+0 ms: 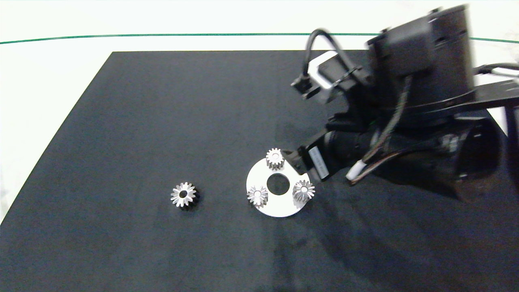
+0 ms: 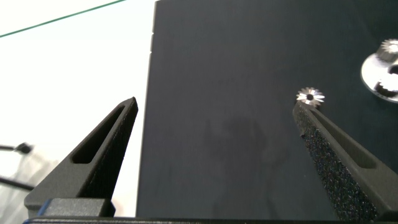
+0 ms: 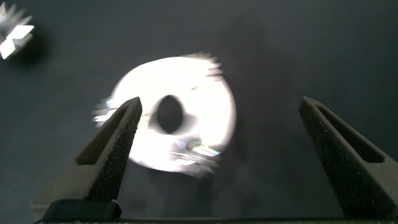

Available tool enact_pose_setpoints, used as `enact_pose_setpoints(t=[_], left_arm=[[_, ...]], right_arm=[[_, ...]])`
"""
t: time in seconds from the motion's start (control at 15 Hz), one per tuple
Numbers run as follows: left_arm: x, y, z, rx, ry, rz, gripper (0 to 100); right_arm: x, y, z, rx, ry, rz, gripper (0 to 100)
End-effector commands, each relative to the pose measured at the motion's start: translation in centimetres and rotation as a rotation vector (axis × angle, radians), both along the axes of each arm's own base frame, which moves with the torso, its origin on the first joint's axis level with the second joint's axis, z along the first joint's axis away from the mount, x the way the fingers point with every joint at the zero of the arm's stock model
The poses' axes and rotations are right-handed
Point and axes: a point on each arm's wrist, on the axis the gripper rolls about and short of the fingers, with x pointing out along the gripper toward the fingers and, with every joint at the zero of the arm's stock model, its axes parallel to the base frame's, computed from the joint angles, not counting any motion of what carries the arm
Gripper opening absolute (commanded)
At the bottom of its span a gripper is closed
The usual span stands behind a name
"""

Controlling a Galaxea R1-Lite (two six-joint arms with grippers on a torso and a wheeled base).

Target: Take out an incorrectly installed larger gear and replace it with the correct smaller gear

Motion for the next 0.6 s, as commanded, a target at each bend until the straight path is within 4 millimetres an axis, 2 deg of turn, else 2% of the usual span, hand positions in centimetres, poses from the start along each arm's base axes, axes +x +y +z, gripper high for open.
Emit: enact_pose_setpoints(t=[0.07, 0.13, 0.33, 0.47, 0.6], left_arm=[[-0.7, -0.6, -0.2, -0.008, -0.02, 0.075, 100], [-1.4, -0.9, -0.8, -0.008, -0.017, 0.115, 100], [-2.3, -1.5, -1.8, -0.01, 0.012, 0.221, 100], [-3.2, -2.4, -2.4, -0.011, -0.012, 0.294, 100], [-4.3, -2.8, -3.7, -0.008, 0.0, 0.316, 100]], right_arm=[[-4.6, -10.8, 5.3, 0.065, -0.174, -0.229, 100], [-6.9, -14.5, 6.3, 0.04, -0.246, -0.304, 100], [-12.5, -20.1, 8.7, 0.079, -0.406, -0.441, 100], [-17.7, -23.4, 9.3, 0.035, -0.515, -0.583, 100], [-22.9, -25.0, 9.0, 0.028, -0.631, -0.749, 100]])
